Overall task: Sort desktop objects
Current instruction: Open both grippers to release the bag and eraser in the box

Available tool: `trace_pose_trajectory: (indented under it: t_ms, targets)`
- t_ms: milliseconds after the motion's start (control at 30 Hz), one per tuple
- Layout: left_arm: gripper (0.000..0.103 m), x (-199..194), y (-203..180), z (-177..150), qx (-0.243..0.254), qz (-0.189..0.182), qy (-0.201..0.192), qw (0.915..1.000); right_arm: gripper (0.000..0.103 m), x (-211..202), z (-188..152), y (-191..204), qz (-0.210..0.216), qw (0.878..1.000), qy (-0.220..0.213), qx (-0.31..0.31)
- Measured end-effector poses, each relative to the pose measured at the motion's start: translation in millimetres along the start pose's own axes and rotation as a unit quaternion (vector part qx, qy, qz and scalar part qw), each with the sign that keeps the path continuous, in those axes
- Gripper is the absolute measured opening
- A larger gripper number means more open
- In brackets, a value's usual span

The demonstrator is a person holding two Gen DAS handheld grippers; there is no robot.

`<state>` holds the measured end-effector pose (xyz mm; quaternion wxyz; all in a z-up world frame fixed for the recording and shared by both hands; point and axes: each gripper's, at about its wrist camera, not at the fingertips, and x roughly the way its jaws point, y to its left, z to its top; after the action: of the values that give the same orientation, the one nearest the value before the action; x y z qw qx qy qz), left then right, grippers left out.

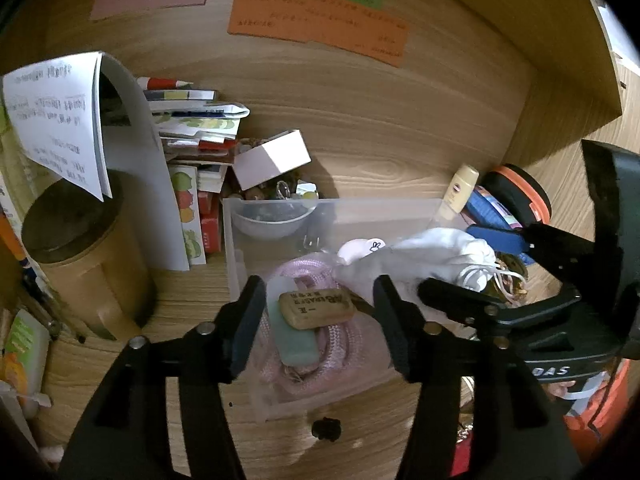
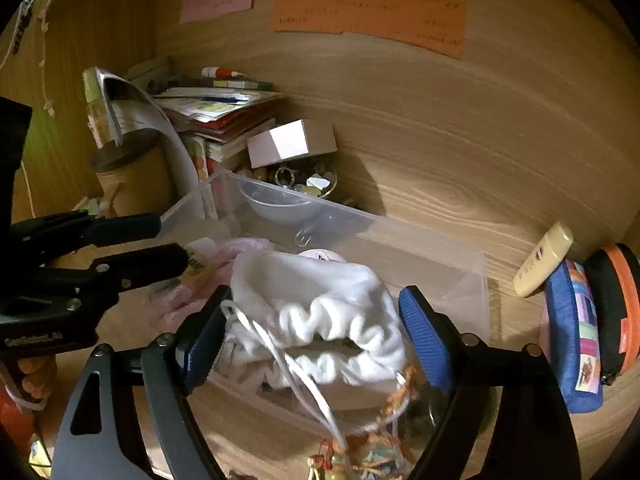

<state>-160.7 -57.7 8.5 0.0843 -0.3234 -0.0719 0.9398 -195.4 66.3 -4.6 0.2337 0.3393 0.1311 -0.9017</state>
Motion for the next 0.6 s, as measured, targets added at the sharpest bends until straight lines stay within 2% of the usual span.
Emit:
trace_pose_trajectory:
  t_ms: [100, 367, 433, 533, 600]
  targets:
    - [0.059, -6, -7, 1, 0.011, 0.003, -0.008, 0.9999, 0.084, -11, -3, -1, -0.007, 1.000, -0.004, -0.002]
    - [0.078, -40, -13, 2, 0.015, 0.021, -0.040, 0.9989, 0.085, -45, -16, -17, -0.022, 1.000, -0.011, 0.013]
    - [0.086, -48, -9, 0, 0.009, 0.027, -0.042, 0.9987, 0.088, -56, -21, -25, -0.030, 0.999, -0.018, 0.025]
    - [0.088, -54, -6, -7, 0.006, 0.041, -0.040, 0.9984, 0.095, -73, -29, -38, -0.033, 0.998, -0.028, 0.045]
    - [0.088, -55, -3, -12, 0.006, 0.049, -0.033, 0.9983, 0.095, -83, -35, -46, -0.036, 0.997, -0.034, 0.056]
